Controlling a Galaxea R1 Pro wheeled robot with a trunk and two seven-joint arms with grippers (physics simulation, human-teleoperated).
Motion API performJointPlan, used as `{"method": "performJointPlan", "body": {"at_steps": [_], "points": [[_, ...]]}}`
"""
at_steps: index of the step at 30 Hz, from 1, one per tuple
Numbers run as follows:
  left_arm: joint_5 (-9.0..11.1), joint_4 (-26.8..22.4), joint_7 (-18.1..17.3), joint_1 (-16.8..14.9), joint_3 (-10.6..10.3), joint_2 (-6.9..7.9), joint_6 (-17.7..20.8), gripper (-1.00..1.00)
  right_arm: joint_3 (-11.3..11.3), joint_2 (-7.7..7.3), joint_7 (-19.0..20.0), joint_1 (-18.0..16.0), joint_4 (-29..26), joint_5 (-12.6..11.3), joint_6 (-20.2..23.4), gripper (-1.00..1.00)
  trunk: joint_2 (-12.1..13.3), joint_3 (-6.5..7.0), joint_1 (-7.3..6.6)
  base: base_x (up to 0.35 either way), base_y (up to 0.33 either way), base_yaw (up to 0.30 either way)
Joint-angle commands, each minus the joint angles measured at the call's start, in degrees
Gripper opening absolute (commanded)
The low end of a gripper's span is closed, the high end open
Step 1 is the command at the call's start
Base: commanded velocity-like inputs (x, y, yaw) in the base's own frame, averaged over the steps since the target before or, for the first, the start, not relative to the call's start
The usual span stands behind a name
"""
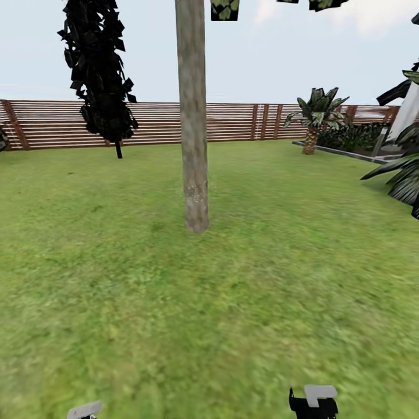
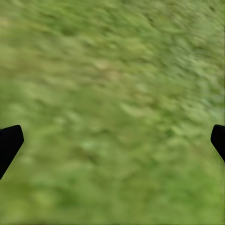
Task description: In the garden, pick up the pesticide atomizer on the floor and spray pesticide onto both trees until each tree trunk is fully covered.
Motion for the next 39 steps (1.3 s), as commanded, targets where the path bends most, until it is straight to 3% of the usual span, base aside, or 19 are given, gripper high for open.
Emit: {"method": "performJointPlan", "body": {"at_steps": [1, 39], "points": [[0.0, 0.0, 0.0, 0.0, 0.0, 0.0, 0.0, -1.0, 0.0, 0.04, 0.0, 0.0, 0.0, 0.0, 0.0, 1.0, 0.0, 0.0, 0.0, -0.01, -0.268, 0.261], [0.0, 0.0, 0.0, 0.0, 0.0, 0.09, 0.0, -1.0, 0.1, 0.33, 0.0, 0.0, 0.0, 0.1, 0.0, 1.0, 0.0, -0.55, 0.0, 0.0, -0.016, 0.265]]}}
